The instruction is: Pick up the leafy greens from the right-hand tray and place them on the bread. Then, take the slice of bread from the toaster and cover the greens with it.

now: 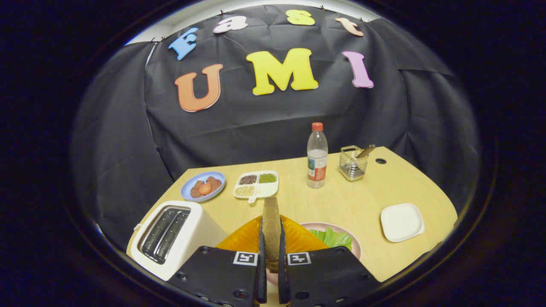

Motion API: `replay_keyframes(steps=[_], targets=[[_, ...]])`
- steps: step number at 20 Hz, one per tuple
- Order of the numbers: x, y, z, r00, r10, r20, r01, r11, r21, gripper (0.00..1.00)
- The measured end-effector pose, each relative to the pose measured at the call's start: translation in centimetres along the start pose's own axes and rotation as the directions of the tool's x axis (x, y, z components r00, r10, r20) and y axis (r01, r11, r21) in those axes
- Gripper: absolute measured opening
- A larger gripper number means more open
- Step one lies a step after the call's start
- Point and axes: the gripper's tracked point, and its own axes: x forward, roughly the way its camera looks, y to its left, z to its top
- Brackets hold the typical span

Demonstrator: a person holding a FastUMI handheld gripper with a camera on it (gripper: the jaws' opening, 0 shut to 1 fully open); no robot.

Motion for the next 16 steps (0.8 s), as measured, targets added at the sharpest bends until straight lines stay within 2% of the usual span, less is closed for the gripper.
replay_keyframes(steps=[8, 13, 16], targets=[[1.8, -3.0, -2.9, 0.999, 0.045, -0.029, -0.042, 0.994, 0.099, 0.11], [1.9, -5.4, -3.6, 0.999, 0.008, -0.032, -0.005, 0.996, 0.084, 0.11], [2.0, -6.7, -4.3, 0.999, -0.02, -0.035, 0.022, 0.998, 0.05, 0.15]])
